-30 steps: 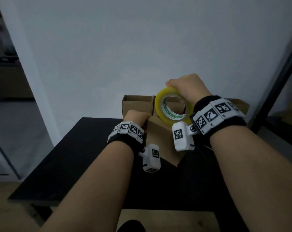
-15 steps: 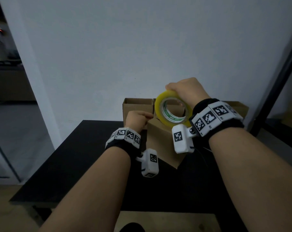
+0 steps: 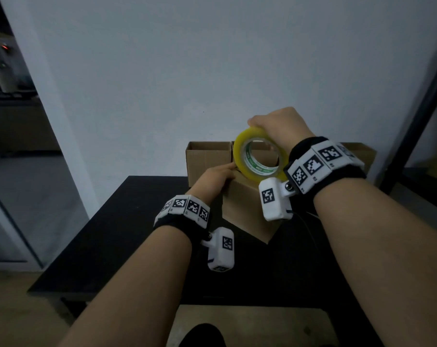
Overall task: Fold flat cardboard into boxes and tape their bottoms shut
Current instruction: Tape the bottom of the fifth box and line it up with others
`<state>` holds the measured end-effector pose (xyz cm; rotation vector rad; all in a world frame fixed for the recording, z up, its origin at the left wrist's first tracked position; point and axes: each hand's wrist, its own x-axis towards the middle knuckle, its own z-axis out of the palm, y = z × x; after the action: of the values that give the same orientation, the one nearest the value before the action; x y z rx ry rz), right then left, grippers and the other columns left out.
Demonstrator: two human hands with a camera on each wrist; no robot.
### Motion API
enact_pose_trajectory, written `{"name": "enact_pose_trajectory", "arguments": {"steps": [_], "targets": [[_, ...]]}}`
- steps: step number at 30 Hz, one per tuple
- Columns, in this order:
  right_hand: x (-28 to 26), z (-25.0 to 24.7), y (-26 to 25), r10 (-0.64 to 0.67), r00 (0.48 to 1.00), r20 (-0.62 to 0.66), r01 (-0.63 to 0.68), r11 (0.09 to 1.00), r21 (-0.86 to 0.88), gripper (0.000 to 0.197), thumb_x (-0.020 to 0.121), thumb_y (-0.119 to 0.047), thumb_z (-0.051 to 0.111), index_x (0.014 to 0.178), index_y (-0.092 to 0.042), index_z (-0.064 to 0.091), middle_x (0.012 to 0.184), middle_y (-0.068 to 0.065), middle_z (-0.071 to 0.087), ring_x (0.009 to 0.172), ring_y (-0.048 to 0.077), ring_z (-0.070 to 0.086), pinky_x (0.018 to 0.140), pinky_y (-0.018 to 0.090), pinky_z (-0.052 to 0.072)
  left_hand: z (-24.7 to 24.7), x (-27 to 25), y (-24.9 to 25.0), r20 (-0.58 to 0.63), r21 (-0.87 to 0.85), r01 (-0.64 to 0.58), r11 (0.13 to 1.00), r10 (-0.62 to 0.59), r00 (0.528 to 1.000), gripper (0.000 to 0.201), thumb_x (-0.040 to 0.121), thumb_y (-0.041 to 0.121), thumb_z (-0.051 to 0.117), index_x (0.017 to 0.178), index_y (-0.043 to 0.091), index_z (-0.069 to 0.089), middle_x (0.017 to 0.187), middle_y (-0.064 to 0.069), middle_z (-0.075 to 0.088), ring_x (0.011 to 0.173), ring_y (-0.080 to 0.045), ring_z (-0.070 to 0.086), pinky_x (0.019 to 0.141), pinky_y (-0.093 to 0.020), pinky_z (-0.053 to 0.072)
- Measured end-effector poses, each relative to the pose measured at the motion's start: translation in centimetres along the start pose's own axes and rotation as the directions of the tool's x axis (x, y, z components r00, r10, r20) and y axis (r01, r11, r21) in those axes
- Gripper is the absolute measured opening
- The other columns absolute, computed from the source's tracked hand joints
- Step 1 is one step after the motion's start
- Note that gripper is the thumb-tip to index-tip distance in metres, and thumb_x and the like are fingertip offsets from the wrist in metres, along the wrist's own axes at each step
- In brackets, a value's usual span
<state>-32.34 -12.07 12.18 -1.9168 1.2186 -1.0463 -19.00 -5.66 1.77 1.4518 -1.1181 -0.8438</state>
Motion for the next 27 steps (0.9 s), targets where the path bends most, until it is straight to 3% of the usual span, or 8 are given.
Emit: {"name": "enact_pose_trajectory", "arguments": {"steps": [4, 7, 9, 12, 16, 21, 27], "targets": [[-1.3, -0.3, -0.3, 0.024, 0.999, 0.04, -0.028, 0.993, 0.119, 0.043, 0.082, -0.047, 0.068, 0.072, -0.006, 0.063, 0.058, 0.013, 0.064, 0.044, 0.023, 0.054, 0.05, 0.029, 0.048, 0.2, 0.2, 0.1, -0.023, 0.149, -0.055, 0.987, 0.059, 0.998, 0.042, 0.095, 0.009, 0.042, 0.133, 0.021, 0.057, 0.116, 0.001, 0.056, 0.094, -0.01, 0.052, 0.075, -0.019, 0.038], [-1.9, -1.1, -0.1, 0.061, 0.997, 0.056, -0.07, 0.979, 0.189, 0.047, 0.082, -0.053, 0.067, 0.079, -0.005, 0.066, 0.062, 0.013, 0.067, 0.049, 0.024, 0.061, 0.053, 0.026, 0.052, 0.4, -0.1, -0.1, -0.018, 0.179, -0.102, 0.979, 0.107, 0.994, 0.038, 0.097, 0.009, 0.037, 0.126, 0.015, 0.061, 0.107, 0.0, 0.056, 0.097, -0.013, 0.049, 0.069, -0.012, 0.039], [-2.3, -1.5, 0.5, 0.076, 0.996, 0.045, -0.084, 0.972, 0.221, 0.046, 0.082, -0.054, 0.067, 0.082, -0.008, 0.068, 0.064, 0.01, 0.068, 0.05, 0.021, 0.063, 0.05, 0.022, 0.052, 0.5, -0.1, -0.2, -0.006, 0.189, -0.121, 0.974, 0.125, 0.992, 0.038, 0.098, 0.009, 0.035, 0.122, 0.014, 0.063, 0.105, -0.004, 0.059, 0.097, -0.016, 0.051, 0.073, -0.016, 0.04], [-2.8, -1.6, 1.3, 0.074, 0.997, 0.035, -0.081, 0.961, 0.265, 0.047, 0.082, -0.054, 0.066, 0.079, -0.007, 0.068, 0.058, 0.01, 0.065, 0.047, 0.02, 0.061, 0.055, 0.026, 0.052, 0.6, 0.0, -0.5, -0.01, 0.249, -0.12, 0.961, 0.127, 0.992, 0.04, 0.098, 0.014, 0.034, 0.127, 0.021, 0.06, 0.113, -0.009, 0.063, 0.101, -0.021, 0.055, 0.086, -0.031, 0.042], [-3.1, -1.6, 1.6, 0.03, 0.999, 0.012, -0.032, 0.96, 0.279, 0.039, 0.084, -0.046, 0.066, 0.077, -0.008, 0.066, 0.056, 0.009, 0.061, 0.044, 0.02, 0.057, 0.055, 0.027, 0.049, 0.4, 0.3, -1.0, -0.001, 0.371, -0.112, 0.922, 0.121, 0.993, 0.042, 0.1, 0.02, 0.033, 0.136, 0.027, 0.052, 0.132, -0.006, 0.057, 0.118, -0.024, 0.051, 0.099, -0.033, 0.039], [-3.3, -1.2, 1.1, -0.04, 0.999, -0.008, 0.04, 0.961, 0.273, 0.036, 0.08, -0.042, 0.072, 0.077, -0.007, 0.067, 0.062, 0.015, 0.058, 0.051, 0.026, 0.056, 0.055, 0.032, 0.049, 0.2, 0.5, -1.5, -0.009, 0.491, -0.14, 0.86, 0.165, 0.986, 0.04, 0.102, 0.026, 0.031, 0.137, 0.031, 0.05, 0.131, -0.007, 0.058, 0.116, -0.024, 0.054, 0.097, -0.033, 0.042], [-3.5, -2.4, 1.3, -0.029, 0.999, -0.041, 0.039, 0.965, 0.26, 0.035, 0.077, -0.038, 0.074, 0.062, -0.01, 0.06, 0.051, 0.01, 0.056, 0.049, 0.025, 0.054, 0.054, 0.035, 0.049, 0.2, 0.6, -1.7, -0.019, 0.559, -0.132, 0.819, 0.171, 0.985, 0.041, 0.102, 0.032, 0.029, 0.137, 0.041, 0.046, 0.13, -0.005, 0.059, 0.11, -0.023, 0.057, 0.095, -0.036, 0.046]]}}
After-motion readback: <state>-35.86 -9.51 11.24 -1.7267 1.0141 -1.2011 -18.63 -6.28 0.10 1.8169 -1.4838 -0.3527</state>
